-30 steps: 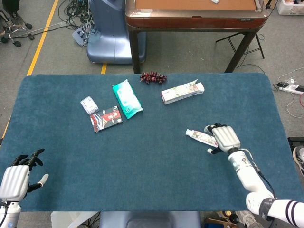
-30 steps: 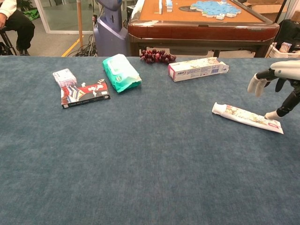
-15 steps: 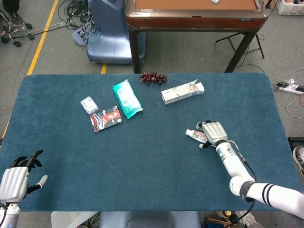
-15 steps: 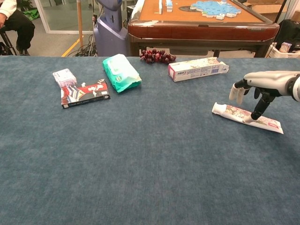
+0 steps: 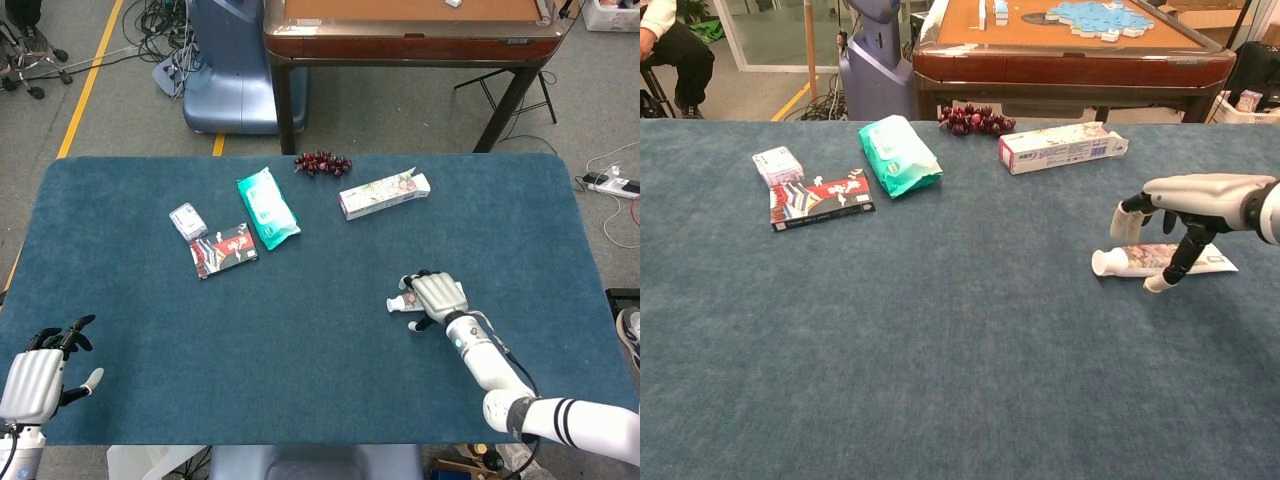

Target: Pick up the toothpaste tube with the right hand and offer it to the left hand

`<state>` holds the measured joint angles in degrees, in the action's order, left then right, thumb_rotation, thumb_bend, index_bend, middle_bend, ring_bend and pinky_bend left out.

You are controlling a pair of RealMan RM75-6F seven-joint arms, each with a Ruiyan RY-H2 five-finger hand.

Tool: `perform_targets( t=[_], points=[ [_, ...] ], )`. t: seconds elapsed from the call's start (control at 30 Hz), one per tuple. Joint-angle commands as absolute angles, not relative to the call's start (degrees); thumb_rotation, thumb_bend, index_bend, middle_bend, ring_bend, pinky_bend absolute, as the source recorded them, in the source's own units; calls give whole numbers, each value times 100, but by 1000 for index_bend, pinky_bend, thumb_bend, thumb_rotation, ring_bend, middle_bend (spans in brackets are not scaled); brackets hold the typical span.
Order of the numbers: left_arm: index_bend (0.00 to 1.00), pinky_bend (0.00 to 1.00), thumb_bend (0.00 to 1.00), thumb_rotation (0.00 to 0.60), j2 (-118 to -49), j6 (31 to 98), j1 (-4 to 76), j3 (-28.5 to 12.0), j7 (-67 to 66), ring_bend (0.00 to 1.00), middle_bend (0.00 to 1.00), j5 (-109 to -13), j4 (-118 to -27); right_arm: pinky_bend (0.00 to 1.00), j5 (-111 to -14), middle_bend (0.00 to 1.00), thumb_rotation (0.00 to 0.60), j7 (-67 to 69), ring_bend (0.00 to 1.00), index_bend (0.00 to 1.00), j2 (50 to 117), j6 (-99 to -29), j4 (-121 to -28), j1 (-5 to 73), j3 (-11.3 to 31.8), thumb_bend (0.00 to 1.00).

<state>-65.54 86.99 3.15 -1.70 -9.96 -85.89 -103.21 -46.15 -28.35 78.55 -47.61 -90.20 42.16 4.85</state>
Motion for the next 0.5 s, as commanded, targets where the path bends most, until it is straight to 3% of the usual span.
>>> perform_targets(
  t=[0.03,0.5],
  points=[
    [173,181,216,600,-6566,8700,324,-168,-1015,420,458,-8620,-10335,260,-4840,324,600,-2707,187,274,7786,-5001,-9052,4070,393,201],
    [173,180,216,600,-6512,8792,202,-138,-966,420,458,-8517,-10365,260,-5645,413,600,-2299,215,357,8305,-5074,-8074,4024,377,217]
  ],
)
